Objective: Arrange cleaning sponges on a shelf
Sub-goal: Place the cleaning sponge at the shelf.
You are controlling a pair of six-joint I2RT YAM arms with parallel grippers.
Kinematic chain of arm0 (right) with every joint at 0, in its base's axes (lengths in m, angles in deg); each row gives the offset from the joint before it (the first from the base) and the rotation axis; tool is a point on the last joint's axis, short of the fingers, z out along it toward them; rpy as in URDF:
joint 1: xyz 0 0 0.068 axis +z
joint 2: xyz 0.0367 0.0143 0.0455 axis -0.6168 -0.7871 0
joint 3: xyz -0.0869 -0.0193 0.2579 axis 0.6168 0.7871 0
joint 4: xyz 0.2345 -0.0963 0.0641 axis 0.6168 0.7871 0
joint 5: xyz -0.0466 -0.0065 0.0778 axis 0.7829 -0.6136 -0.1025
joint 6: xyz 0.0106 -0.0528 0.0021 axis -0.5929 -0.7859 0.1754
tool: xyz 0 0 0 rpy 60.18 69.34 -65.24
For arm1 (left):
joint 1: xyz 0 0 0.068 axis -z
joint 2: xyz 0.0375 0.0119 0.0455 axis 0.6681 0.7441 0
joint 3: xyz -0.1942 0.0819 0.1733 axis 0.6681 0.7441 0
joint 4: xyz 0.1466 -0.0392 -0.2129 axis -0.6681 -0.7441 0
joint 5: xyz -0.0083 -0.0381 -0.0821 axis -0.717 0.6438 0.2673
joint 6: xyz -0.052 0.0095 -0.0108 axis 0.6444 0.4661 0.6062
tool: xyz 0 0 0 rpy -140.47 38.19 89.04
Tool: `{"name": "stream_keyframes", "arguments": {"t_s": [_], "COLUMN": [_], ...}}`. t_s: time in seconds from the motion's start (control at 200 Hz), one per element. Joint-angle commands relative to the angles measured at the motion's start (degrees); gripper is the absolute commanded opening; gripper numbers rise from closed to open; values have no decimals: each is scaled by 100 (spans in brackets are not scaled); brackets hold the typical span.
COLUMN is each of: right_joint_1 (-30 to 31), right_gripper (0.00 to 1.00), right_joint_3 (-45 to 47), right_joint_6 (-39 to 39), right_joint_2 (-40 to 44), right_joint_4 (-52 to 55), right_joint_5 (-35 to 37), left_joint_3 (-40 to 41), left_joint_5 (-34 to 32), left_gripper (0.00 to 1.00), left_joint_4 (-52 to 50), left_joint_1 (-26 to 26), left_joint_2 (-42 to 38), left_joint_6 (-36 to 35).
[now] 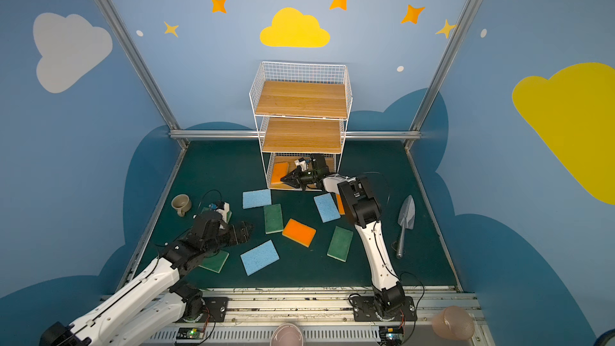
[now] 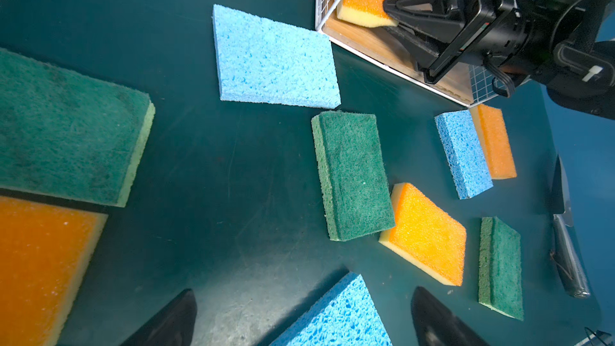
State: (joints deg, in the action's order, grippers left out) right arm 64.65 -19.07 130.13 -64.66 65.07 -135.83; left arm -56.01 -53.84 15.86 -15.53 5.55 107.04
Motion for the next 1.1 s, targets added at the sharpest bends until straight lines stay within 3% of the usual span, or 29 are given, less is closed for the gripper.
{"name": "stream_keyframes", "arguments": {"t_s": [0.0, 0.15, 0.425, 0.956, 1.091], "right_joint_1": [5, 16, 25, -20, 28], "right_gripper": [17, 24, 52, 65, 67], "right_joint_3": [-172, -196, -203, 768, 412], "right_joint_6": [-68, -145, -532, -1483, -1937], "right_joint_2": [-152, -183, -48, 1083, 1068], "right_joint_4": [86, 146, 751, 2007, 2917], "right_joint_5": [4, 18, 159, 817, 1019], "left_joint_3": [-12, -7, -7, -371, -397], "left_joint_5": [-60, -38, -16, -29, 2], "left_gripper": [100, 100, 100, 100, 100], "left_joint_4": [58, 66, 13, -563, -595], "left_joint_1": [-38, -69, -80, -81, -70], "left_joint_2": [8, 27, 1, 26, 47], "left_joint_6": [-103, -99, -79, -293, -235]}}
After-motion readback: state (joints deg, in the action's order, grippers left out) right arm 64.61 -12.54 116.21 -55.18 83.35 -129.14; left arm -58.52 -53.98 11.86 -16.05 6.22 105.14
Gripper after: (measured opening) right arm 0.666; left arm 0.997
